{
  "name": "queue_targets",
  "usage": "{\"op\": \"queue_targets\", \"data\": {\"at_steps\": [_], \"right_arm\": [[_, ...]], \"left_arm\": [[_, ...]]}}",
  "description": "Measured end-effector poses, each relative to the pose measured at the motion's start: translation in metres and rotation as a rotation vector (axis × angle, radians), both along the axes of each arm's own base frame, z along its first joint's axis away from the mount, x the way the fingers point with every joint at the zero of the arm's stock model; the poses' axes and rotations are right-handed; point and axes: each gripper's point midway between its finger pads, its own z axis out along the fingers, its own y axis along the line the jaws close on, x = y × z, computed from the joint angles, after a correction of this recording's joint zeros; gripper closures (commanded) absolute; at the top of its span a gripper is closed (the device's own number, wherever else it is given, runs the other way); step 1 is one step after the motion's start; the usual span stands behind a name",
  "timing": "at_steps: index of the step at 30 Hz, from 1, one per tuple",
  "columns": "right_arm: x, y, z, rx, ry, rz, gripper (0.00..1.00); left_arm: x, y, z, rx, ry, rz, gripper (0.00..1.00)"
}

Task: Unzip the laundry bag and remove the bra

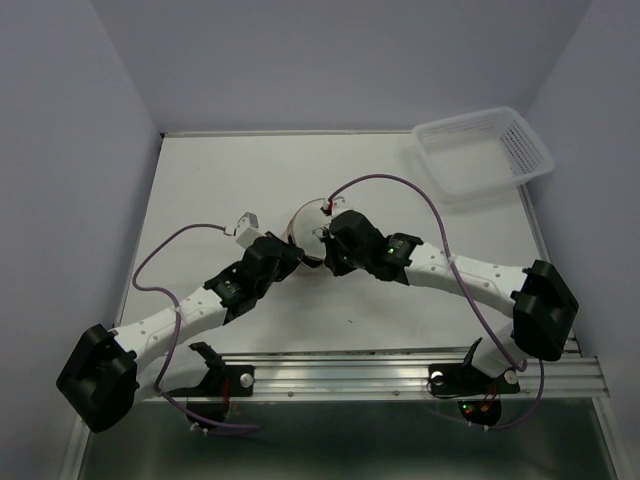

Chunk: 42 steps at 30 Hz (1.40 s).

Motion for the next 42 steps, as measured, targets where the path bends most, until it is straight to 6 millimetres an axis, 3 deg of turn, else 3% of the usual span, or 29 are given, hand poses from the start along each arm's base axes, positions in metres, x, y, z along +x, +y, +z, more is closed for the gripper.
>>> {"op": "queue_targets", "data": {"at_steps": [1, 8, 17, 23, 24, 26, 29, 30, 32, 33, 35, 36, 38, 42], "right_arm": [[0.000, 0.000, 0.001, 0.000, -0.003, -0.001, 0.99], [0.004, -0.008, 0.001, -0.004, -0.039, -0.033, 0.99], [0.007, -0.005, 0.018, 0.071, -0.109, -0.041, 0.99], [-0.001, -0.003, 0.006, 0.075, -0.079, 0.000, 0.84], [-0.002, -0.002, 0.004, 0.075, -0.076, 0.005, 0.75], [-0.003, -0.005, -0.002, 0.061, -0.070, 0.009, 0.71], [-0.003, -0.016, -0.015, 0.019, -0.062, -0.002, 0.54], [-0.004, -0.020, -0.019, 0.003, -0.059, -0.008, 0.46], [-0.004, -0.025, -0.026, -0.019, -0.057, -0.016, 0.39], [-0.005, -0.028, -0.028, -0.027, -0.058, -0.019, 0.31], [-0.007, -0.034, -0.032, -0.042, -0.056, -0.024, 0.24], [-0.008, -0.036, -0.032, -0.044, -0.057, -0.027, 0.20], [-0.011, -0.044, -0.028, -0.044, -0.067, -0.033, 0.13], [-0.006, -0.055, 0.001, -0.002, -0.138, -0.076, 0.02]], "left_arm": [[0.001, -0.001, 0.001, -0.004, -0.004, 0.000, 1.00], [0.002, -0.002, 0.003, -0.005, -0.017, -0.001, 1.00], [0.001, 0.005, 0.028, -0.060, -0.091, -0.025, 1.00], [-0.002, 0.004, 0.014, -0.062, -0.091, -0.051, 1.00], [-0.003, 0.004, 0.009, -0.064, -0.085, -0.052, 1.00], [-0.004, 0.004, 0.001, -0.078, -0.080, -0.043, 1.00], [-0.009, 0.008, -0.017, -0.075, -0.051, -0.018, 0.83], [-0.011, 0.008, -0.020, -0.073, -0.047, -0.016, 0.63], [-0.013, 0.006, -0.020, -0.070, -0.048, -0.024, 0.40], [-0.014, 0.004, -0.018, -0.080, -0.053, -0.027, 0.20], [-0.015, 0.004, -0.013, -0.087, -0.064, -0.032, 0.06], [-0.015, 0.005, -0.011, -0.085, -0.072, -0.033, 0.01], [-0.017, 0.007, -0.005, -0.086, -0.089, -0.033, 0.01], [-0.017, 0.018, 0.012, -0.042, -0.138, -0.021, 0.01]]}}
